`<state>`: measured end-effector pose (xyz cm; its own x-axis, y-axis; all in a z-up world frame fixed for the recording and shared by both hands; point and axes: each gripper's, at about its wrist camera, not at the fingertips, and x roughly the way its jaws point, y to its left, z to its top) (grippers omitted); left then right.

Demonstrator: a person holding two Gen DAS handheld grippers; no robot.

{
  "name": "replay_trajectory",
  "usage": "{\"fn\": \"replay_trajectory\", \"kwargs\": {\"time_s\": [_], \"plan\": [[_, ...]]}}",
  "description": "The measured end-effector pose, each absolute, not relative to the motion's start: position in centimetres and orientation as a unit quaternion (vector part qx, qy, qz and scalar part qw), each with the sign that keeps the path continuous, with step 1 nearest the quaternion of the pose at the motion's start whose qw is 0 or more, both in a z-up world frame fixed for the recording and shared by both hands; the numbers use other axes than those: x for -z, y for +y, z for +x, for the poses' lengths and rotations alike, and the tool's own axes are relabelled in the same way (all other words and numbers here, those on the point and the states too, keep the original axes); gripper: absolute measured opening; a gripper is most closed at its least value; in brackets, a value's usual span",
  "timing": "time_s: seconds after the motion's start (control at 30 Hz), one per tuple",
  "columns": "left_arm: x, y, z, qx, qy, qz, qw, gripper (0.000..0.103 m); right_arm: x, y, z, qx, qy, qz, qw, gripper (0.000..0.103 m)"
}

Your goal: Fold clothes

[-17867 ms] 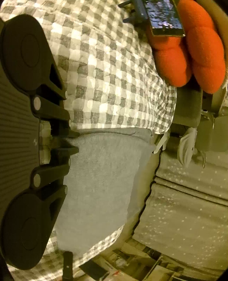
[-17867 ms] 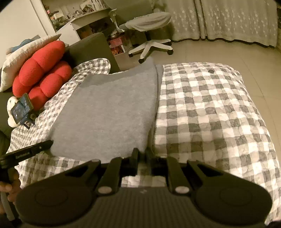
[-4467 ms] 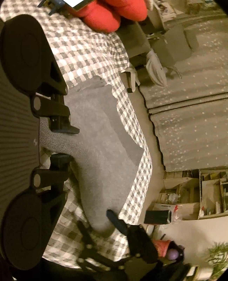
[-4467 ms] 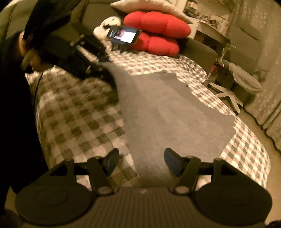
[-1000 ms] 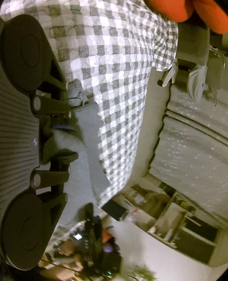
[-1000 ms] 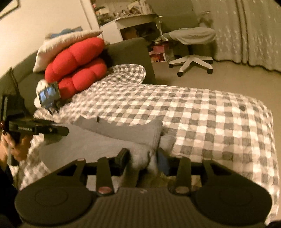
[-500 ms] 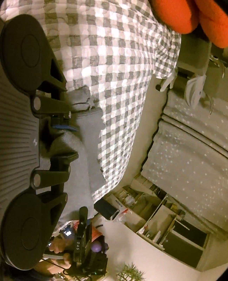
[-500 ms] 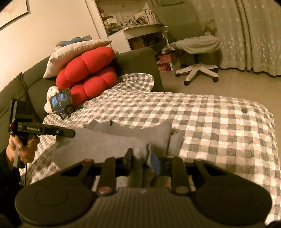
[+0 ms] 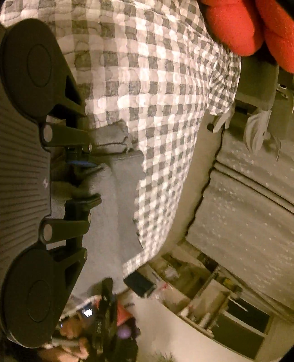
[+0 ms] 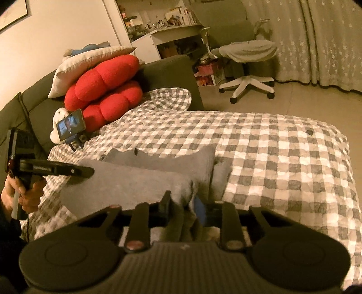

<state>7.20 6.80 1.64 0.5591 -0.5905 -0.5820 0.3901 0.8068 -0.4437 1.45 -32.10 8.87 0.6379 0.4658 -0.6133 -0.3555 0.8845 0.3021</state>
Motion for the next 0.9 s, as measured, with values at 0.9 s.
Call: {"fn": "replay_trajectory", "kwargs": {"time_s": [0.9], "plan": [[-0.9, 5.4, 13.1, 0.183, 0.347, -0.15, 0.907, 0.013, -7.5, -30.9, 8.8, -0.135, 0.362, 0.109, 0.916, 0.026]]}}
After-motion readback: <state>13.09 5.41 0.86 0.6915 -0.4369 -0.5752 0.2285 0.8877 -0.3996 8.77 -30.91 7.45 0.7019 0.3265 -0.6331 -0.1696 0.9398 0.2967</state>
